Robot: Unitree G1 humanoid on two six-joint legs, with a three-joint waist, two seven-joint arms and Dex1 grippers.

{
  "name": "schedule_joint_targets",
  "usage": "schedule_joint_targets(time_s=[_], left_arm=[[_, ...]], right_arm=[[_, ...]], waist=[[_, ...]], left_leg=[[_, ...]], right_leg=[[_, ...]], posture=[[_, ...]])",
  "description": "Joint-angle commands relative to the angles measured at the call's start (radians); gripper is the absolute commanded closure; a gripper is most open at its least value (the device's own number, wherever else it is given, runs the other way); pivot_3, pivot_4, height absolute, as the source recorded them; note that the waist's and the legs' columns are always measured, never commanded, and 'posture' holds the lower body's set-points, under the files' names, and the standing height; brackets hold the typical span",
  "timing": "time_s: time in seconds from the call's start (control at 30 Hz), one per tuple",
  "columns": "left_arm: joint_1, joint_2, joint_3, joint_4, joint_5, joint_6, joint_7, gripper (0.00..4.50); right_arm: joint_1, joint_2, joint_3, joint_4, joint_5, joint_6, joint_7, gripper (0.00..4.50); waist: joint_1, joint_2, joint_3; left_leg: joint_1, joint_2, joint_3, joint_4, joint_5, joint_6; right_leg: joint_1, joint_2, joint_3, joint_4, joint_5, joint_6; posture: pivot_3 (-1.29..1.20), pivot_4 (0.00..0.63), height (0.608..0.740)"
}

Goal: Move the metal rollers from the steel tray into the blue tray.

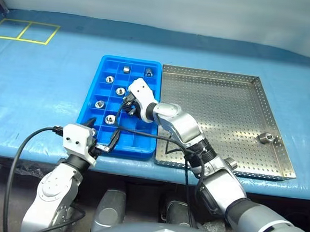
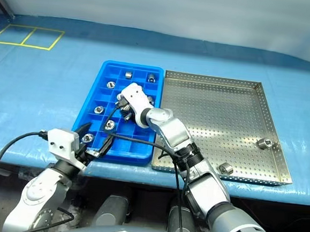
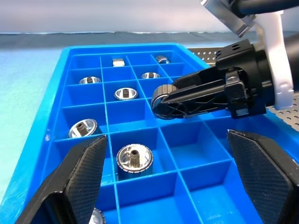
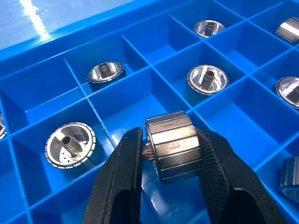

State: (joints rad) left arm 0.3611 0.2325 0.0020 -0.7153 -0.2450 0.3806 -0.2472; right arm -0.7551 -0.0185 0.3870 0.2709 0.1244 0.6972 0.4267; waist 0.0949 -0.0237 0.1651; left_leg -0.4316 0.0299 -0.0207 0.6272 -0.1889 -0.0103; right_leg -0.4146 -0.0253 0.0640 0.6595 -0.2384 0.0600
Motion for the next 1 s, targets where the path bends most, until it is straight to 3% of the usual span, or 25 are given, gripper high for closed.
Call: schedule_joint_targets(time_s=[0.03, 0.1, 0.27, 0.43, 0.8, 1.0], left_arm=[[-0.019, 0.0, -0.011, -0.024, -0.005, -0.013, -0.005, 0.0], [-0.026, 0.002, -0.013, -0.02, -0.01, -0.009, -0.007, 0.0], [-0.06, 0.019, -0.02, -0.002, -0.015, 0.008, -0.029, 0.0], [-0.107, 0.031, -0.037, 0.014, -0.032, 0.03, -0.059, 0.0], [-0.235, 0.072, -0.14, 0.087, -0.038, 0.058, -0.149, 0.0], [-0.288, 0.072, -0.196, 0.133, -0.039, 0.056, -0.179, 0.0]], right_arm=[[-0.006, -0.004, -0.022, -0.02, -0.008, -0.014, 0.018, 3.21], [0.008, -0.008, -0.022, -0.028, -0.008, 0.0, 0.026, 3.21], [0.064, -0.02, -0.004, -0.115, -0.012, 0.03, 0.042, 1.52], [0.105, -0.036, -0.082, -0.303, 0.028, 0.131, 0.018, 0.05], [0.207, -0.349, -0.284, -0.747, -0.007, 0.675, -0.096, 0.05], [0.254, -0.487, -0.34, -0.822, 0.031, 0.91, -0.095, 0.05]], waist=[[-0.002, 0.0, 0.0], [-0.004, 0.0, 0.0], [-0.009, 0.0, 0.0], [-0.014, 0.0, 0.0], [-0.062, 0.001, 0.0], [-0.12, 0.002, 0.0]], left_leg=[[0.0, 0.0, 0.0, 0.0, 0.0, 0.0], [0.0, 0.0, 0.0, 0.0, 0.0, 0.0], [0.0, 0.0, 0.0, -0.001, 0.0, 0.0], [0.0, 0.0, 0.0, 0.0, 0.0, 0.0], [-0.001, -0.001, 0.001, 0.001, 0.0, 0.0], [0.0, 0.0, 0.001, 0.0, 0.0, 0.0]], right_leg=[[0.0, 0.0, 0.0, 0.0, 0.0, 0.0], [0.0, 0.0, 0.0, 0.0, 0.0, 0.0], [0.0, 0.0, 0.0, 0.0, -0.001, -0.001], [0.0, 0.0, 0.0, 0.0, 0.0, -0.001], [0.0, -0.001, 0.001, 0.0, 0.002, -0.005], [0.0, 0.0, 0.001, 0.001, 0.002, -0.004]], posture=[[0.29, 0.15, 0.74], [0.28, 0.15, 0.74], [0.24, 0.15, 0.74], [0.19, 0.15, 0.74], [0.02, 0.15, 0.74], [-0.02, 0.15, 0.74]])
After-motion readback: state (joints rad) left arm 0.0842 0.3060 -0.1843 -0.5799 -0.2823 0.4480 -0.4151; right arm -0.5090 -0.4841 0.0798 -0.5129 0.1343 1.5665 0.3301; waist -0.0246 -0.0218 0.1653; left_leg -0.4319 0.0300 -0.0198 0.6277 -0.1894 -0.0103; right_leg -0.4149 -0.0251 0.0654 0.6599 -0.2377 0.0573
